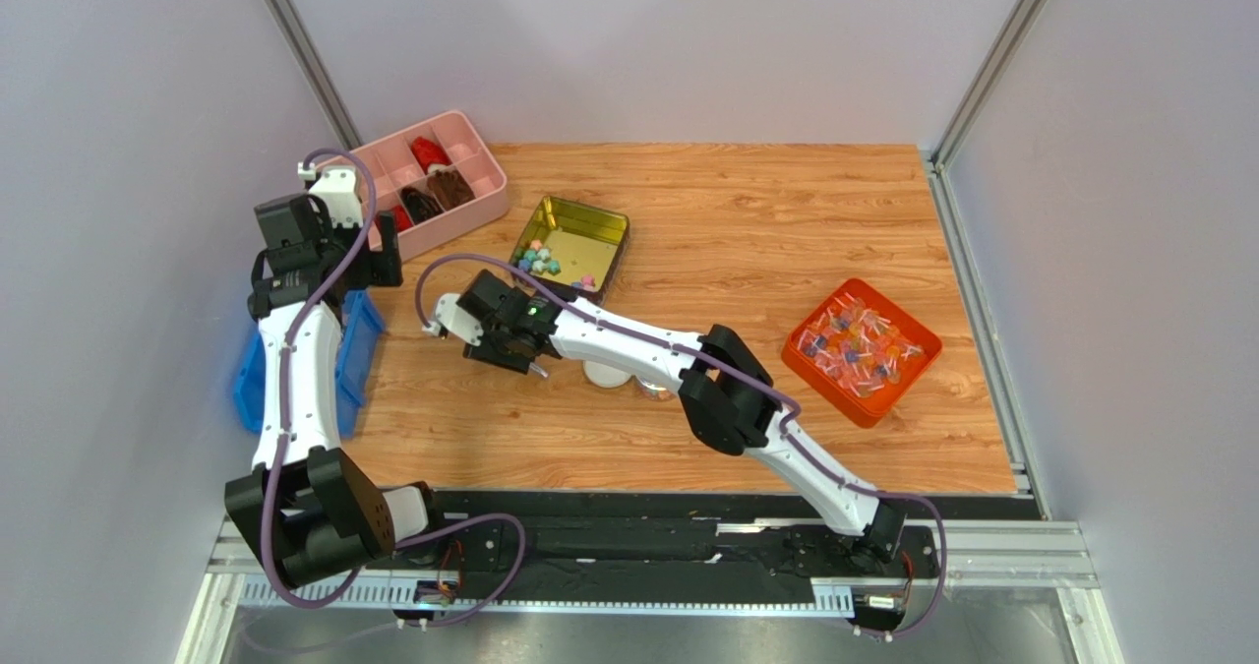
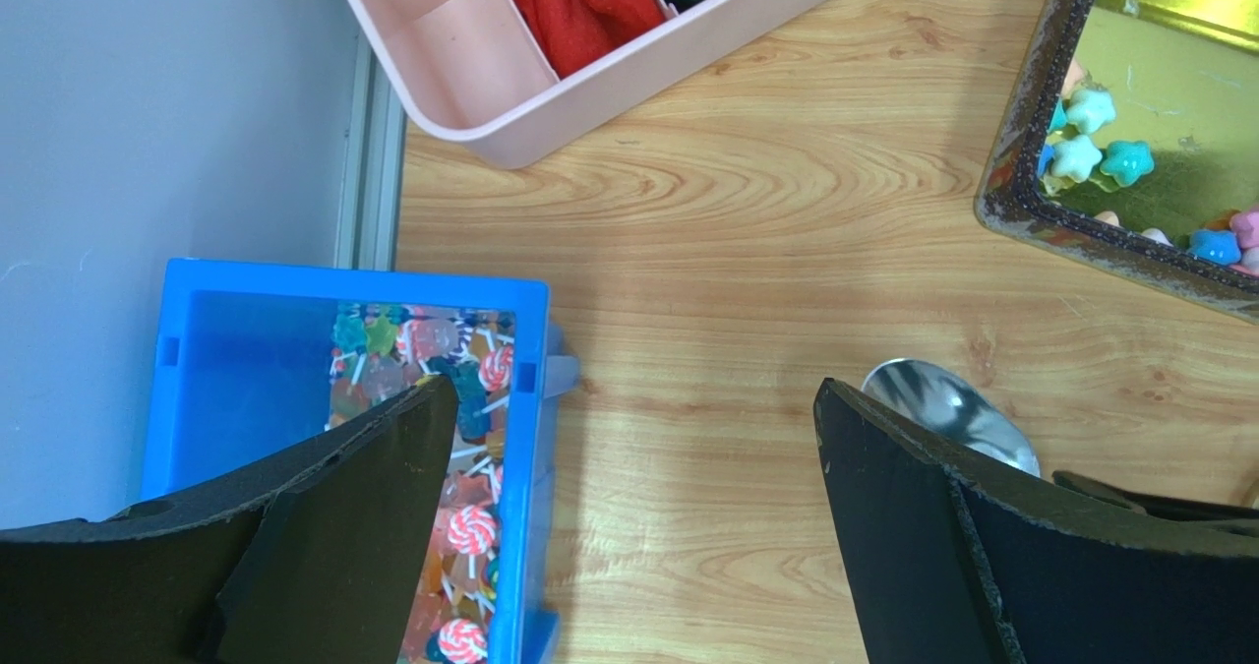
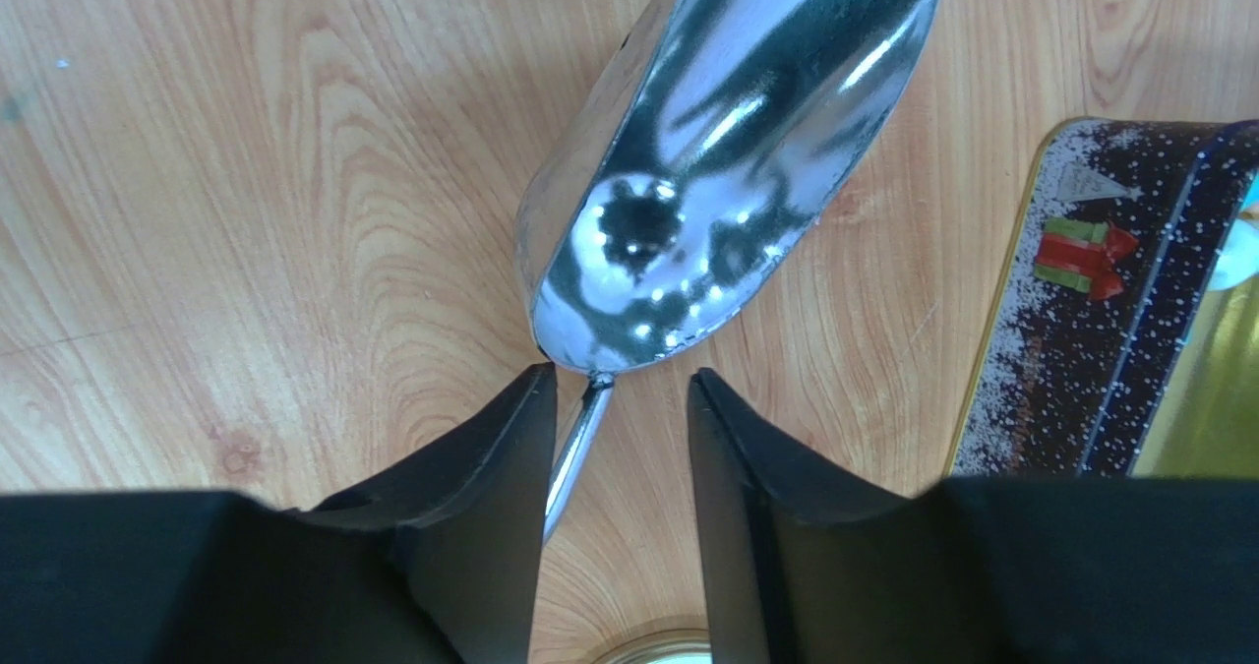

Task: Pack the candies
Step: Place the spatula at the center of the board, then pick up the bottle lid at the center of the board.

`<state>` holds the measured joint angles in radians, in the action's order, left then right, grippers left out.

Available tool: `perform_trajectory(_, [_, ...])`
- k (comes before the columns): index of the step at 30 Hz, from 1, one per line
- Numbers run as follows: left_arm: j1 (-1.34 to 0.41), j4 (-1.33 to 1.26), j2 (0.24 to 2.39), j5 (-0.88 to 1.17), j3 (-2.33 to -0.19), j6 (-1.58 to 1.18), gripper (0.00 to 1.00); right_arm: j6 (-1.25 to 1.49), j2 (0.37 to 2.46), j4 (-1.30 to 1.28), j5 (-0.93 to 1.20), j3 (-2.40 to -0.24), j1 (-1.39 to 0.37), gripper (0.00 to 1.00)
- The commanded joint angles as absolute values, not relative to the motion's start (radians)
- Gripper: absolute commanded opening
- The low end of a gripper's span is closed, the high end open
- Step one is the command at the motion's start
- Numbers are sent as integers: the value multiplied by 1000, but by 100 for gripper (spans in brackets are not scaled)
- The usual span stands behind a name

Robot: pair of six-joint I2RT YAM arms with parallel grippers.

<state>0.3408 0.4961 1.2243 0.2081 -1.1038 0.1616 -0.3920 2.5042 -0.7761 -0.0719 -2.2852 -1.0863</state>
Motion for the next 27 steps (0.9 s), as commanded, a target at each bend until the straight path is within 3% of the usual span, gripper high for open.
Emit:
perform_trajectory(1, [348, 465, 1204, 233, -1103, 158, 99, -377, 2398, -733, -120, -2274, -1080, 46])
perform_trajectory(15, [350, 460, 1204, 248, -1098, 156, 99, -446, 2042, -709, -103, -1735, -1040, 50])
perform_trajectory(27, [348, 459, 1207, 253, -1094, 158, 99, -433, 2060, -719, -43, -1637, -1034, 45])
